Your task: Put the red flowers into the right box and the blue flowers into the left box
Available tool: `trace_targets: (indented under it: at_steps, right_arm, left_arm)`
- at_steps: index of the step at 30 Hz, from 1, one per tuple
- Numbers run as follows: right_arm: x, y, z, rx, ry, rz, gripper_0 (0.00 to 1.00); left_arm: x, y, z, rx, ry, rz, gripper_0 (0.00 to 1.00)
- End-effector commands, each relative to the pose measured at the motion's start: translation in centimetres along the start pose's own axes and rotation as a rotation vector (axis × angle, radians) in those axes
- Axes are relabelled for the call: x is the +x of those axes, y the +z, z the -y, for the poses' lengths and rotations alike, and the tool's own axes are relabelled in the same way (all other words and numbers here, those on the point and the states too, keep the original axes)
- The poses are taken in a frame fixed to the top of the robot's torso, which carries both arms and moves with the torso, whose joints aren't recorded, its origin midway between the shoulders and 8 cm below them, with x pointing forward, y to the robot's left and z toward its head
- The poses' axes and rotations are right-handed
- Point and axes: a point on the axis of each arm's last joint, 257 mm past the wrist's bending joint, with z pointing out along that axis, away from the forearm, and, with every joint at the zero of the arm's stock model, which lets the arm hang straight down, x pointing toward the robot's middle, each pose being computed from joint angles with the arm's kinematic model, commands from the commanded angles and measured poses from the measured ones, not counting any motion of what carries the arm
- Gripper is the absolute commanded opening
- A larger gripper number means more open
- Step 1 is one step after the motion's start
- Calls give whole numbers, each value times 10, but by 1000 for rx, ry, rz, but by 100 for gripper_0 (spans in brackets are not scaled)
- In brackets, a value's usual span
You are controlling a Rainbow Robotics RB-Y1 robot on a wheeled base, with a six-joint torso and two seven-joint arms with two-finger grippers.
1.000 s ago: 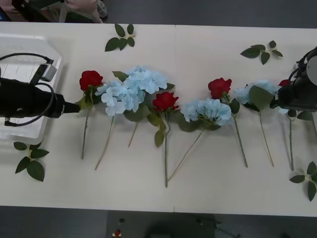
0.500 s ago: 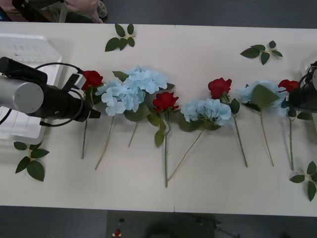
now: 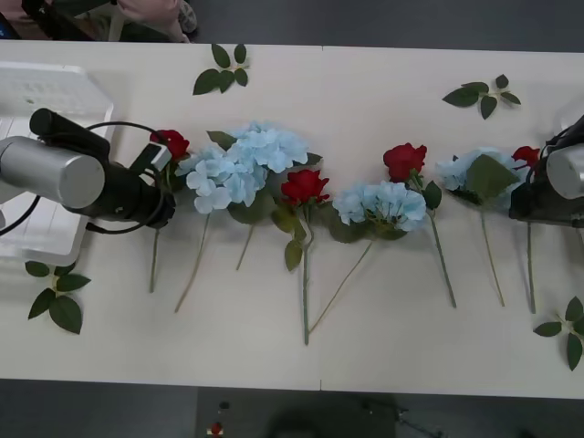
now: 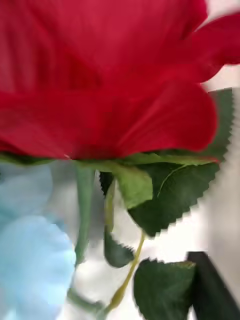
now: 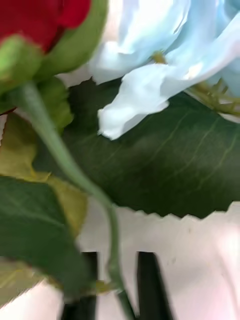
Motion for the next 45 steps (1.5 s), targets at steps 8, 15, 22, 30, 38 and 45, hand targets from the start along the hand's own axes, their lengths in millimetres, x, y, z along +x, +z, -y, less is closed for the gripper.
trace_targets:
  at_steps: [8, 15, 22, 30, 38, 45]
  right_arm:
    - [-58, -34, -15, -47, 3, 65, 0]
    - [-113, -111, 11, -108, -67, 100, 0]
    - [-146, -189, 86, 24, -241, 110, 0]
    - [-177, -186, 177, 349, -454, 187, 0]
    - [-158, -113, 211, 459, -465, 208, 0]
    - [-143, -90, 198, 419, -436, 195, 53]
  left_arm:
    - [-81, -136, -59, -120, 51, 70, 0]
    - [-169, -199, 31, 50, 181, 302, 0]
    - [-238, -234, 186, 509, 50, 649, 0]
    - [-279, -228, 288, 682, 23, 857, 0]
    - [-304, -214, 324, 730, -50, 897, 0]
    - [-303, -215, 339, 784, -79, 875, 0]
